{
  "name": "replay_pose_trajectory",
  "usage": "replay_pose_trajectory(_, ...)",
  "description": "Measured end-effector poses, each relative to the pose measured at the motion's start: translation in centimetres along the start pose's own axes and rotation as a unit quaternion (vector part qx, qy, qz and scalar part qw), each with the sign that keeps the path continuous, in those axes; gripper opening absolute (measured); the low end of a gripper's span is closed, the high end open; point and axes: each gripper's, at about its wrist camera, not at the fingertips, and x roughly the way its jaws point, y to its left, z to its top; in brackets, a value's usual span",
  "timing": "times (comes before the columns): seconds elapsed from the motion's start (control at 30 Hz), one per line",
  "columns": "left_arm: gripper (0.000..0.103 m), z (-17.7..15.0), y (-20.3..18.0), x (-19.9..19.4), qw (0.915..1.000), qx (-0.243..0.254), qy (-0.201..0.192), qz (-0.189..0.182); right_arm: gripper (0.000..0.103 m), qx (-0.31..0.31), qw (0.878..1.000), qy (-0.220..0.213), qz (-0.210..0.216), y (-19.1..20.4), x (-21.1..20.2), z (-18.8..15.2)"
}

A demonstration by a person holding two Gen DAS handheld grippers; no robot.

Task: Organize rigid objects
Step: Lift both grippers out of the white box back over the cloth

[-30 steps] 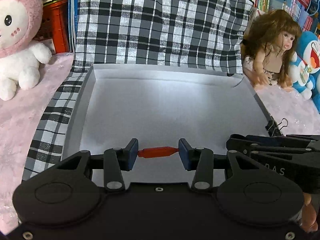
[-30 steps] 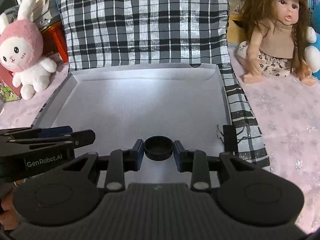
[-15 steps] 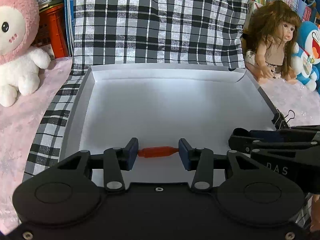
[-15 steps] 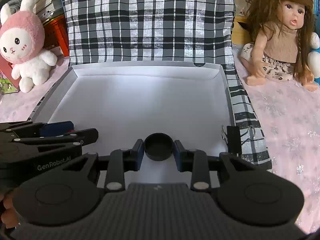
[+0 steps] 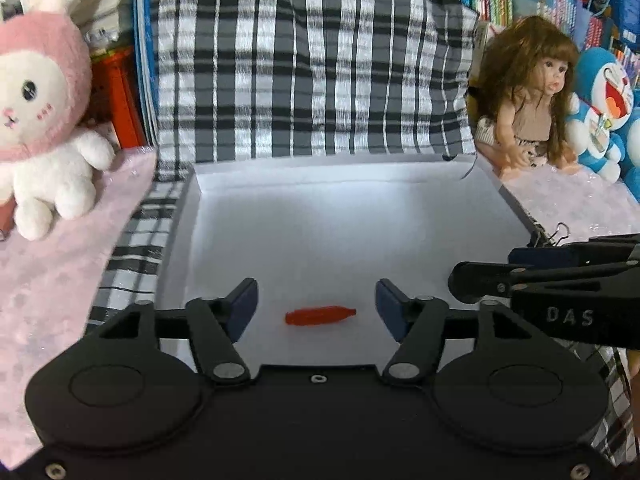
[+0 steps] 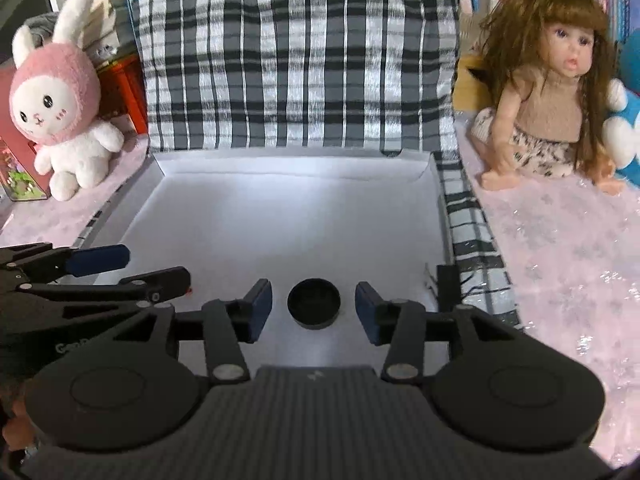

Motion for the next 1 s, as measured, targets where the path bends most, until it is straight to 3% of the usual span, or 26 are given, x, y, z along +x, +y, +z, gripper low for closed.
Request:
replay_pose_trajectory(0.37,0.082,-3.6,0.2,-7.1,0.9975,0.016,-0.063,-0.029,0.077,-0.050,0.995,-0.087,0.000,0.9,-7.0,-3.5)
replay_pose_trajectory(0.53,0.083,-6.7,0.4,-10.1,0.9955,0.012,-0.086,-0.036,0.085,-0.058,0.991,-0.124,0.010,0.9,-9.8,-6.1)
replay_pose_trajectory(1.0,0.083,-16.9,0.2,-15.0,0.9894,-0.043,-0.138,-0.010,0.087,-0.068,0.982,-0.174,0.013,1.5,-13.1,-14.4)
